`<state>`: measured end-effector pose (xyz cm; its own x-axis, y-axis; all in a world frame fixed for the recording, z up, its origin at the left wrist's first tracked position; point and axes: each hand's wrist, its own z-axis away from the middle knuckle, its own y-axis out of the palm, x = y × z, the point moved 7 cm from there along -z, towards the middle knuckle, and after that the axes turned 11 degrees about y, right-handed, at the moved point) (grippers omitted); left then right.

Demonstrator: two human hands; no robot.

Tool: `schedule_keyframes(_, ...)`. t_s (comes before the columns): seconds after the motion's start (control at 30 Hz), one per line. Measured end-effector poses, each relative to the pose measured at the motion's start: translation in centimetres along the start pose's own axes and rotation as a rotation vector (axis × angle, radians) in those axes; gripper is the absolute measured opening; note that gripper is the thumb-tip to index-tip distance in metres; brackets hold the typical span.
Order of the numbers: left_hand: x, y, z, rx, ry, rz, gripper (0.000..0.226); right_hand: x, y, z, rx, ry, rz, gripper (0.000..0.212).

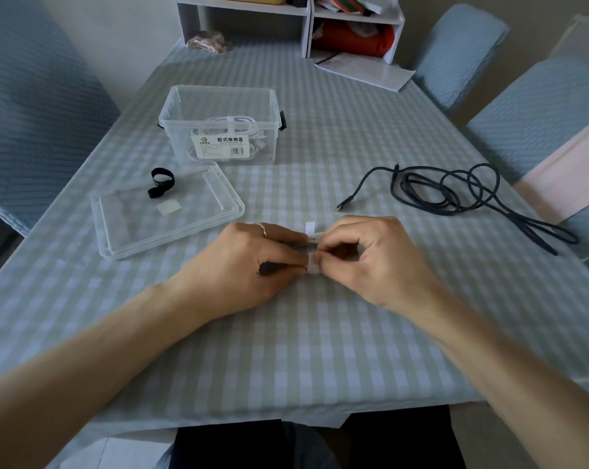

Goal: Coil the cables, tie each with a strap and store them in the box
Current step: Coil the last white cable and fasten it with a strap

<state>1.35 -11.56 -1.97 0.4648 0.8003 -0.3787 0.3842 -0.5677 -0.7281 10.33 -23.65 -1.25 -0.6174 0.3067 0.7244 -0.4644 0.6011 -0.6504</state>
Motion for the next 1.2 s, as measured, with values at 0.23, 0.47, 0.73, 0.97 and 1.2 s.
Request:
schedule_keyframes(0.23,1.5,0.7,-0.2,-0.062,-0.421,0.198,0.007,-1.3,-0.1,-0.8,-0.032,0.164,-0.052,0.009)
schedule_keyframes(0.47,0.3,0.2,-0.1,-0.132,-0.330,0.078,0.022,-1.0,-0.1,-1.8,0.017,0.209,0.024,0.008)
schedule_keyframes(0.73,0.2,0.2,0.0,-0.159,-0.240,0.090,0.013,-1.4,0.3,-2.0,0.045,0.207,0.009,0.010)
schedule_keyframes(0.97,0.6,0.2,0.2,-0.149,-0.295,0.080,0.013,-3.0,-0.3,-5.7,0.146,0.325,0.214,0.024)
schedule_keyframes(1.2,0.6,0.2,0.2,-0.147,-0.287,0.082,0.012,-2.3,0.2,-6.9,0.337,0.297,0.272,0.010)
